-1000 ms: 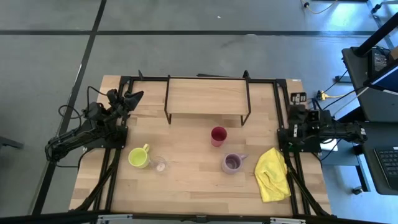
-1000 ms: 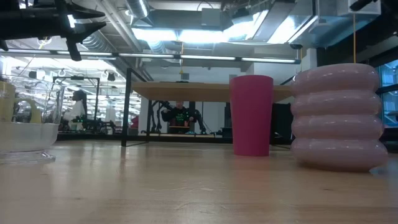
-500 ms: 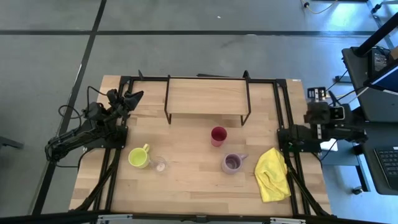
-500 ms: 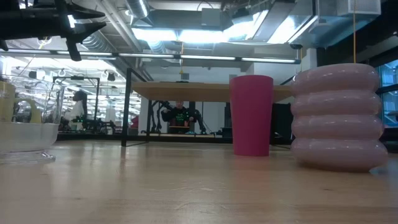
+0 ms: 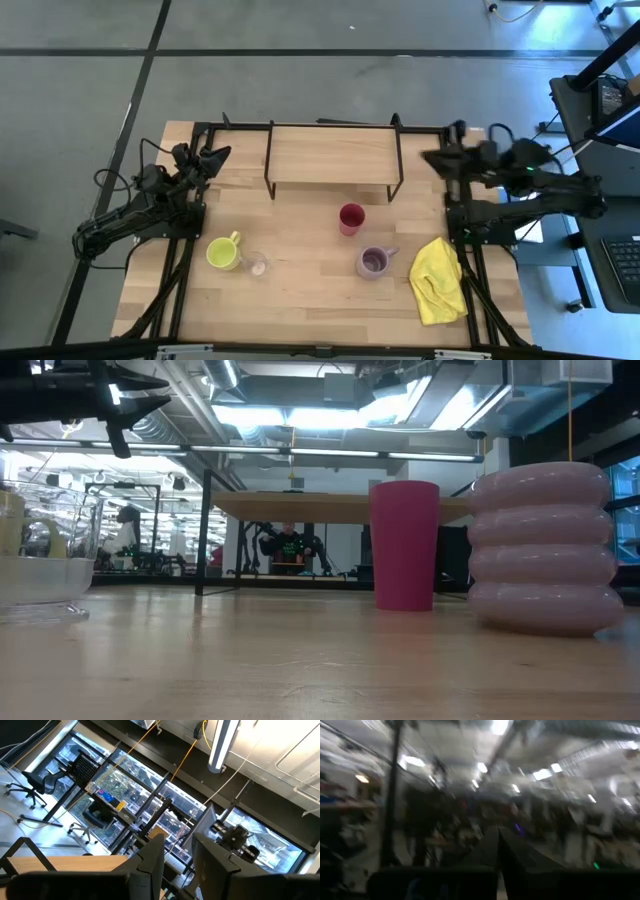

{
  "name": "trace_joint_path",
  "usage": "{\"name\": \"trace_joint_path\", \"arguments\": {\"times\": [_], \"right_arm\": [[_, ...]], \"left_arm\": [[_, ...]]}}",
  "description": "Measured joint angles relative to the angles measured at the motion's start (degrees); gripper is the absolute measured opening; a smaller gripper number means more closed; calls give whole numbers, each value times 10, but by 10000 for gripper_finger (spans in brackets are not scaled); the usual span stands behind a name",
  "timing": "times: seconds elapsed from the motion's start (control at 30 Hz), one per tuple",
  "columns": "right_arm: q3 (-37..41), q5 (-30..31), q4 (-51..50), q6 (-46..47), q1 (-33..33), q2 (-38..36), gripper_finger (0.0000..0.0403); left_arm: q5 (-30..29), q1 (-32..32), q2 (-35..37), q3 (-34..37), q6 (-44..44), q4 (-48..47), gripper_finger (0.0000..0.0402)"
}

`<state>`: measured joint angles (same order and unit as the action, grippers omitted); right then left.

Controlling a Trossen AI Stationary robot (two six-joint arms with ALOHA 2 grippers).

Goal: Stack small to large cups/mugs on shelf
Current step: Put the pink cup on the shelf

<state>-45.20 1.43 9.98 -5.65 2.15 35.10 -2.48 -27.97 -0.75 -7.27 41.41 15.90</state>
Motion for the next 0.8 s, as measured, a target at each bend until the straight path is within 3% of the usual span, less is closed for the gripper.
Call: {"name": "trace_joint_path", "arguments": {"times": [0.13, 0.43, 0.6, 0.7, 0.8], "right_arm": [[-78, 40, -76, -11, 0, 77, 14], [-268, 65, -96, -109, 0, 191, 14], [-351, 178, -272, -10, 18, 232, 14], [-385, 186, -378, 56, 42, 255, 14], [-392, 186, -399, 69, 52, 272, 14]], "left_arm": [[0, 0, 0, 0, 0, 0, 94], [0, 0, 0, 0, 0, 0, 94], [4, 0, 0, 0, 0, 0, 94], [5, 0, 0, 0, 0, 0, 94], [5, 0, 0, 0, -17, 0, 94]]}}
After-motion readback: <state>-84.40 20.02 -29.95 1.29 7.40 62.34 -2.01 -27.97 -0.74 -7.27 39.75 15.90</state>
